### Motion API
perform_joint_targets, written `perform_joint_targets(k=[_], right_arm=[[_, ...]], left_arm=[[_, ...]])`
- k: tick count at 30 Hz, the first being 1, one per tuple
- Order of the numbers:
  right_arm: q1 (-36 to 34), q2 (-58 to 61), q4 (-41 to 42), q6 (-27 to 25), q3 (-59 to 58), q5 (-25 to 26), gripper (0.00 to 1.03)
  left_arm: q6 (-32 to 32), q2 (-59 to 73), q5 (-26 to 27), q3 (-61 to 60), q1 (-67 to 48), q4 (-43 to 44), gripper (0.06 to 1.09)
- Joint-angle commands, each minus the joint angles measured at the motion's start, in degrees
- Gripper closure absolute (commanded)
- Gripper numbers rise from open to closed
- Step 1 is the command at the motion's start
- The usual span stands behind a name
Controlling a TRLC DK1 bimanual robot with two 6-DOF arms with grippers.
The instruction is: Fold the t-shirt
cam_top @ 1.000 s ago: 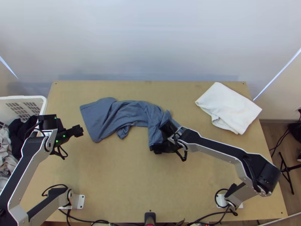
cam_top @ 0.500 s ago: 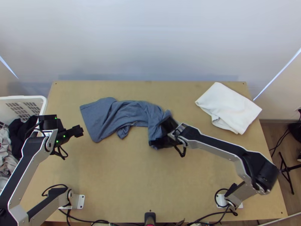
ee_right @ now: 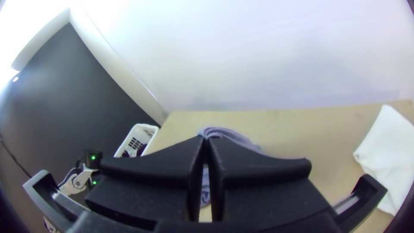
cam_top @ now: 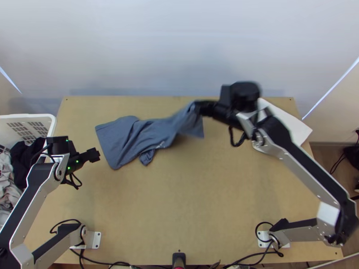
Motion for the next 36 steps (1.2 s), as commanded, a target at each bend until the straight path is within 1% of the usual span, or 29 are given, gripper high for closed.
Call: perform_joint_targets(k=[1, 4, 10, 13, 15, 19, 22, 25, 28, 31, 34, 36], right_arm=[[-1.9, -4.7, 2.0, -4.9, 7.8, 1.4, 1.00], [-2.5, -6.5, 2.1, -5.0, 6.1, 2.1, 1.00], [-6.3, -8.6, 2.1, -4.4, 2.2, 2.8, 1.00], [-8.2, -9.3, 2.0, -2.8, 0.7, 3.3, 1.00], [-8.4, -9.4, 1.9, -2.8, -0.5, 4.3, 1.00], [-8.6, -10.4, 1.9, -2.9, -2.5, 4.6, 1.00], [-8.6, -10.8, 1.9, -2.8, -3.6, 4.7, 1.00], [-8.5, -10.9, 1.9, -2.8, -4.1, 4.7, 1.00], [-8.5, -10.8, 2.0, -2.7, -4.2, 4.7, 1.00], [-8.4, -10.4, 2.0, -2.7, -4.4, 4.8, 1.00], [-8.3, -10.1, 2.0, -2.5, -4.6, 4.9, 1.00], [-8.2, -10.1, 2.1, -2.5, -4.7, 5.0, 1.00]], left_arm=[[0.0, -0.6, 0.0, 0.3, -0.2, 0.3, 0.10], [0.2, -1.0, 0.0, 0.1, -0.2, 0.6, 0.10], [-0.2, -1.2, 0.0, 0.4, -3.2, 2.0, 0.10], [-0.8, -0.9, 0.0, 0.4, -4.5, 3.6, 0.10], [-1.3, -0.5, 0.0, 0.6, -6.0, 4.1, 0.10], [-1.0, 0.8, 0.0, 0.9, -11.8, 4.4, 0.10], [3.0, 3.2, -0.1, 0.1, -17.9, 2.8, 0.10], [8.5, 5.1, -2.1, -1.2, -23.5, 1.6, 0.10], [13.0, 6.3, -2.1, -2.0, -29.4, -0.3, 0.10], [13.9, 8.4, -2.7, -2.0, -32.6, 1.6, 0.10], [14.3, 11.0, -2.8, -1.8, -32.9, 6.1, 0.10], [14.2, 13.2, -4.2, -1.3, -32.8, 9.8, 0.10]])
